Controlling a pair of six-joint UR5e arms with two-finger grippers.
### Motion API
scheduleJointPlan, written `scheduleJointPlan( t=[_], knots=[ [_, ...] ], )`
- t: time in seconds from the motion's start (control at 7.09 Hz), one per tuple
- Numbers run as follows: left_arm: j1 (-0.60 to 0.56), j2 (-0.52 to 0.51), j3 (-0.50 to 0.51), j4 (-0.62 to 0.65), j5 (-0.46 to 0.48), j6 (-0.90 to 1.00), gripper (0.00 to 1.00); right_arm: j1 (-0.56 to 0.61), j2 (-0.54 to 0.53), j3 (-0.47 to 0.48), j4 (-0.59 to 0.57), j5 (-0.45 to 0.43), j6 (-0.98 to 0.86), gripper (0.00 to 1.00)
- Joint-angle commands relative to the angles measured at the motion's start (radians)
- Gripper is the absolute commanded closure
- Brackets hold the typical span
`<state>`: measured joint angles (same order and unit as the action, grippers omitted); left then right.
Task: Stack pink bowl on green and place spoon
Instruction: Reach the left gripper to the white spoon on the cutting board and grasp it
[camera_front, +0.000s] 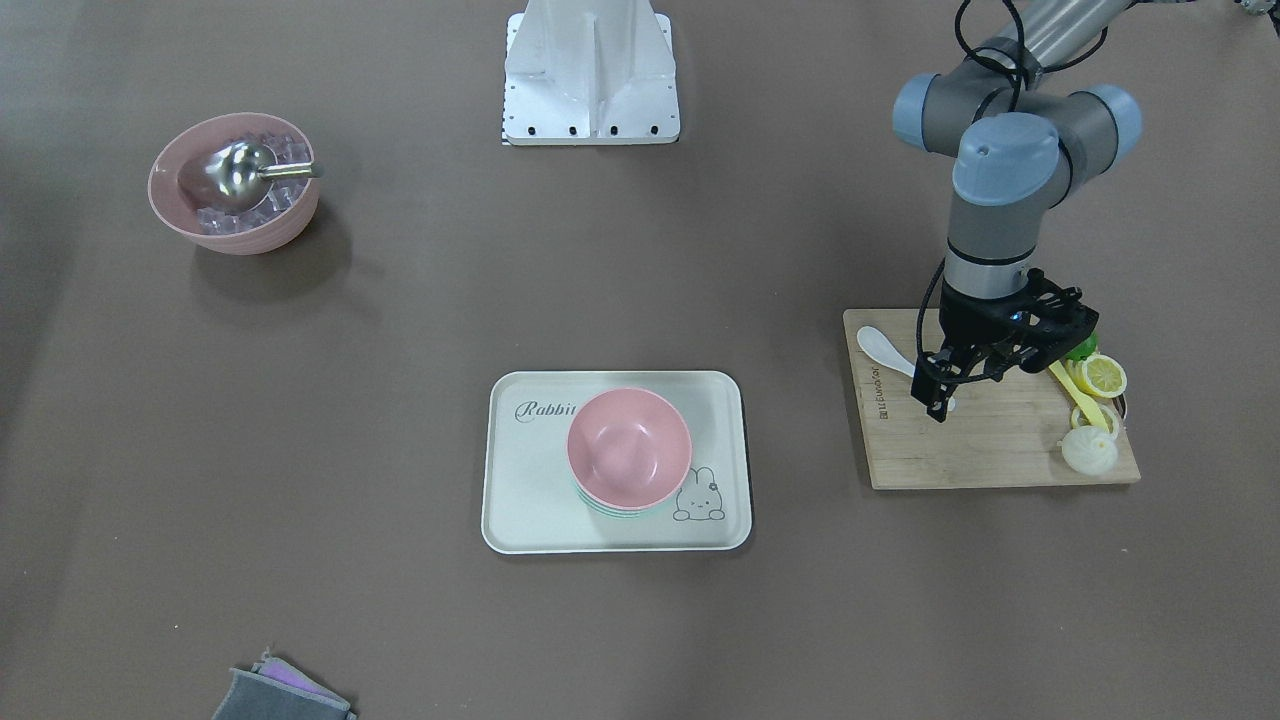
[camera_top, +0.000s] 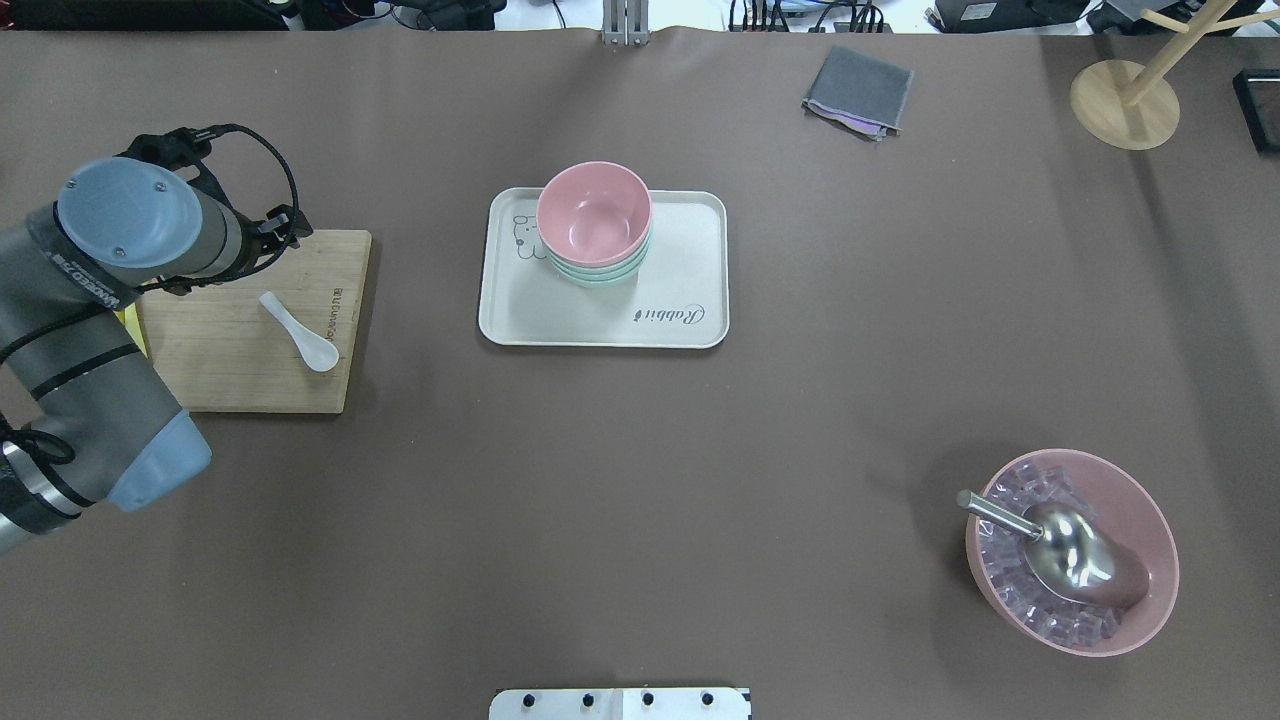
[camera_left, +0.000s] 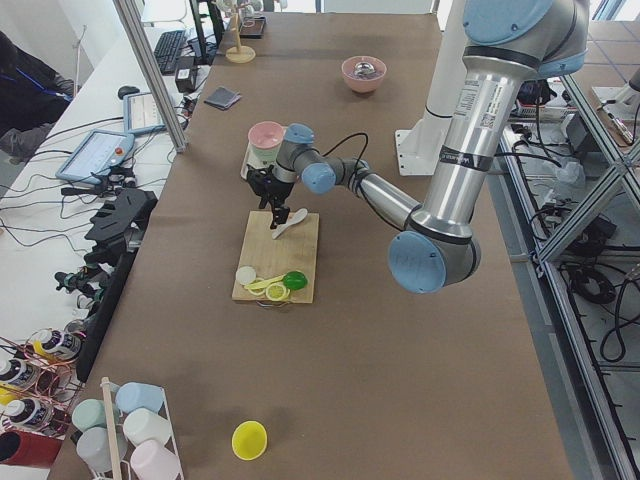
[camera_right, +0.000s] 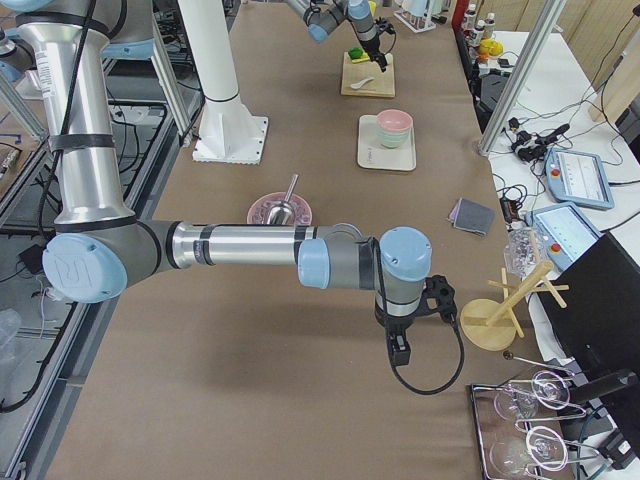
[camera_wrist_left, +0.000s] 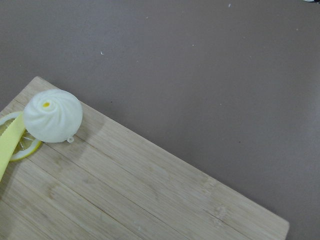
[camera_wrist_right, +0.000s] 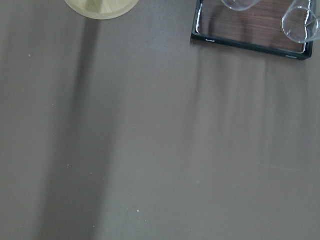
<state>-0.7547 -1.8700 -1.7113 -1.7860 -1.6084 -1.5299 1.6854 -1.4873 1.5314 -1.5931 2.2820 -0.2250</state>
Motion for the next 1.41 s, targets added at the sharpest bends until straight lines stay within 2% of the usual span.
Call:
scheduleJointPlan(
  t=[0.0,0.28,0.56,0.71,0.99,1.27],
  knots=[
    [0.063,0.002,0.019,0.02,0.071,-0.045,0.07,0.008,-0.022,0.004,0.004,0.002,-0.005,0.0],
    [0.11,0.003,0.018,0.022,0.119,-0.119,0.25,0.008,-0.027,0.001,0.004,0.001,-0.005,0.0],
    [0.129,0.003,0.013,0.022,0.136,-0.151,0.57,0.008,-0.033,0.003,0.004,0.001,-0.005,0.0],
    [0.129,0.003,0.015,0.022,0.136,-0.151,0.7,0.008,-0.033,0.003,0.004,0.001,-0.005,0.0],
    [0.129,0.003,0.012,0.022,0.137,-0.151,0.77,0.008,-0.033,0.003,0.004,0.001,-0.004,0.0],
    [0.127,0.005,-0.005,0.02,0.137,-0.151,1.0,0.008,-0.033,0.003,0.004,0.001,-0.002,0.0]
  ],
)
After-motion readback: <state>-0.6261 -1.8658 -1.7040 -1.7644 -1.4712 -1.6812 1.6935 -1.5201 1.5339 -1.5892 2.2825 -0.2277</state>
